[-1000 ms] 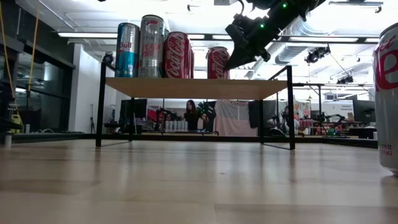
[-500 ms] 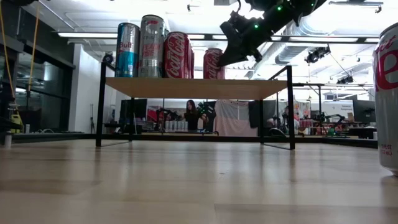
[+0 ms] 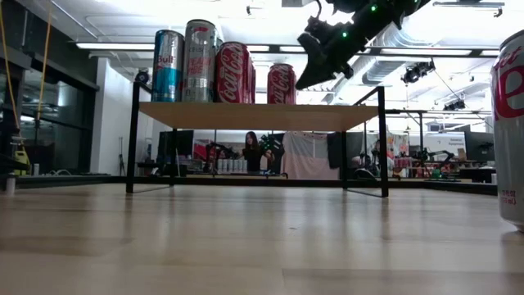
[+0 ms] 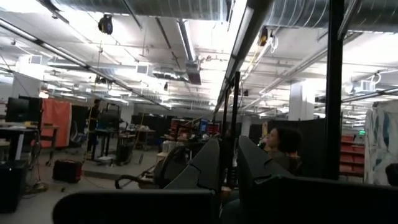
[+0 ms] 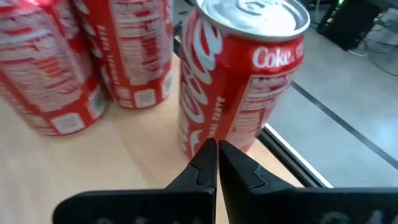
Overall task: Place canned beverage on shelf
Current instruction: Put the red-white soda can aligned with the other red-white soda cans on the shelf
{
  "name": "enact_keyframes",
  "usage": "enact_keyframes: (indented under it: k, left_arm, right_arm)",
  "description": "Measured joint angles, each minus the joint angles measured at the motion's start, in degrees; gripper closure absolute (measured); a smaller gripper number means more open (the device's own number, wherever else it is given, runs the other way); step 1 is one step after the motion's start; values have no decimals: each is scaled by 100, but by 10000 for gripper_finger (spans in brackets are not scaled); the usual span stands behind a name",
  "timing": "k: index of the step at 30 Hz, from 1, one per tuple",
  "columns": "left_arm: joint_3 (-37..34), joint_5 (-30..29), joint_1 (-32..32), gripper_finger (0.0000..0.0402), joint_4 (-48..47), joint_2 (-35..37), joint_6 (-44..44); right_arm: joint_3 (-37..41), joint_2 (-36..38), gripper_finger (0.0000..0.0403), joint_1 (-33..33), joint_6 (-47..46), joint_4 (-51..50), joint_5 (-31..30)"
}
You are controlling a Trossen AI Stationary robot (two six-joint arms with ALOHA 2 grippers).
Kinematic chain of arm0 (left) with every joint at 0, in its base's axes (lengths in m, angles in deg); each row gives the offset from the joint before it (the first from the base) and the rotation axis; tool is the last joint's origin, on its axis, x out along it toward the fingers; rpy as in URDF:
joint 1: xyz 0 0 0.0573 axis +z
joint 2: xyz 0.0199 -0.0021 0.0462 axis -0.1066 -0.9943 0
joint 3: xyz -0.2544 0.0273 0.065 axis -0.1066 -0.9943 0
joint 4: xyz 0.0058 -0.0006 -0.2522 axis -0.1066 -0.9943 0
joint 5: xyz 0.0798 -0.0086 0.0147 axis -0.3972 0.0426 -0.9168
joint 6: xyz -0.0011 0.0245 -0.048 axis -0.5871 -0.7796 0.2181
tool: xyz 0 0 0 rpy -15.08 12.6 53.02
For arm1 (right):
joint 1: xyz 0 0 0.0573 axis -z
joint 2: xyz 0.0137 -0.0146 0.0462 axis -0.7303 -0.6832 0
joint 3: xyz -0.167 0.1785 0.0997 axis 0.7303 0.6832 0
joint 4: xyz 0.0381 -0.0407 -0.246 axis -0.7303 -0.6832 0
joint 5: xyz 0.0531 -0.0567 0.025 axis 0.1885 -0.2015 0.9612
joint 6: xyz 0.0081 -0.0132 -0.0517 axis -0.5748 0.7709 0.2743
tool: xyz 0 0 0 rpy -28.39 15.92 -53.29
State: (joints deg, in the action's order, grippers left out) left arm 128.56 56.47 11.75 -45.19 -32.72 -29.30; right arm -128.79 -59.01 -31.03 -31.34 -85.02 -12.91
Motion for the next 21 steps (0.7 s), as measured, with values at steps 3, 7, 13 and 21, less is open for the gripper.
enact_keyframes:
  k: [3,7,13,21]
  left_arm:
    - [157,51,0,402,-13,-50,-8]
    - [352,155,0,402,-8,-58,-134]
    - [619,161,1,402,9,-64,-284]
    - [680,157,2,402,-4,-108,-310]
  right_arm:
    - [2,-42,403,0,0,-2,-245]
    - [0,-58,403,56,-32,58,-362]
    - [0,-196,403,147,-150,515,-299]
    - [0,-514,403,203,-189,1139,-183]
